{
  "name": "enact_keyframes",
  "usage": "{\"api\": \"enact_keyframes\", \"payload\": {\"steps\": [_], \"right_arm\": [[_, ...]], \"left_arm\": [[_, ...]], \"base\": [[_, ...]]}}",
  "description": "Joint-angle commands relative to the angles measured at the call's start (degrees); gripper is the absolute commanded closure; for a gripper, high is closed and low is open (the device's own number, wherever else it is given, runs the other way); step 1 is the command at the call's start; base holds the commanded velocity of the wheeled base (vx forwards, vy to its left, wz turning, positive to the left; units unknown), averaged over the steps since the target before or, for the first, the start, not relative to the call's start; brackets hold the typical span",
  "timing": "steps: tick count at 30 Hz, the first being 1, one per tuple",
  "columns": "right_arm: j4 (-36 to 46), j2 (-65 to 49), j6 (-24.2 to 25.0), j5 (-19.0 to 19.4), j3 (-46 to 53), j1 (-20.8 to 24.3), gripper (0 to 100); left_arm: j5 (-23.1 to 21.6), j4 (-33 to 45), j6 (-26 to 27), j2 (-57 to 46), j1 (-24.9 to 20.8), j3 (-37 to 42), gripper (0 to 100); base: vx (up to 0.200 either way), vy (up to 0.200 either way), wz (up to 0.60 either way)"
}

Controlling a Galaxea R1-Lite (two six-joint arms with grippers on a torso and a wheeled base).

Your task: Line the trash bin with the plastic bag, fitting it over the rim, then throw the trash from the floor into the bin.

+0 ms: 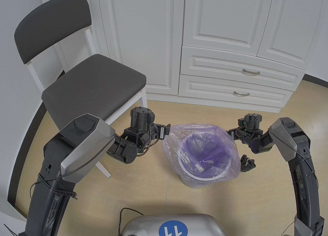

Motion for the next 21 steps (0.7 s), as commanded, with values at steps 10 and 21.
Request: {"api": "enact_keyframes", "payload": {"steps": [10,21], "right_arm": [[5.4,-12.2,-4.6,13.7,25.9,0.2,0],[0.9,-13.3,-5.5,12.3,31.6,0.1,0]], "left_arm": [[-0.1,-2.7,0.0,-1.9,-0.3,6.1,0],[-0.1,-6.9,-0.1,-3.8,-0.7,11.8,0]], "base": [[0.0,0.0,0.0],[0.0,0.0,0.0]]}}
